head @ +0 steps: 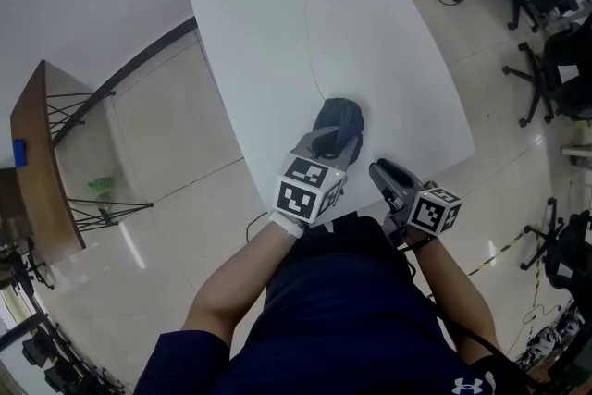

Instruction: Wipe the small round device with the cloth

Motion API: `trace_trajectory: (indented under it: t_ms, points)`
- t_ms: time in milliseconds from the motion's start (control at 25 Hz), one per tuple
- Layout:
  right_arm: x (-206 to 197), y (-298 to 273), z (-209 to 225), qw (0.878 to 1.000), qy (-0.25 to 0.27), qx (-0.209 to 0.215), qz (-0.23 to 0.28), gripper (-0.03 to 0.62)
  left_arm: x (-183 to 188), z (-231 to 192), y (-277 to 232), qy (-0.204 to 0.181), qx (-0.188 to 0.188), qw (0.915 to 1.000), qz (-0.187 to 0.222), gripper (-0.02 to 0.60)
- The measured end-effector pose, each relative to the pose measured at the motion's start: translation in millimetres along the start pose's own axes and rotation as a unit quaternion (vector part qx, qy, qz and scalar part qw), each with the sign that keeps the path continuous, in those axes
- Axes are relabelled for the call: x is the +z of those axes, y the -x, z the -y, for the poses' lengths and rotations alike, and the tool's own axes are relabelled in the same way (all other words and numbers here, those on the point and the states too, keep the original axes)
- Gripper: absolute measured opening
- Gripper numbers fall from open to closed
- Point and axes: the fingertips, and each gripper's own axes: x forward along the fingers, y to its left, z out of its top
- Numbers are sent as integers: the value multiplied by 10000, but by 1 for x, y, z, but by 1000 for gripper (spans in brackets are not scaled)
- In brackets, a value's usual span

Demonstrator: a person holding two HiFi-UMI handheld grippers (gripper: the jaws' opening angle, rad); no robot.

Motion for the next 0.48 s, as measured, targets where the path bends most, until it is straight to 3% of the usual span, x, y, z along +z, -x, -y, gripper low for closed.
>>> trace_trajectory:
  t_ms: [200,480]
  points:
    - [-2,8,11,9999,-93,-80,46,137,-6,-26,16,288,303,9990,184,67]
    - [-3,6,14,9999,-137,-75,2,135,-37,-64,14,863,657,9941,-69,67]
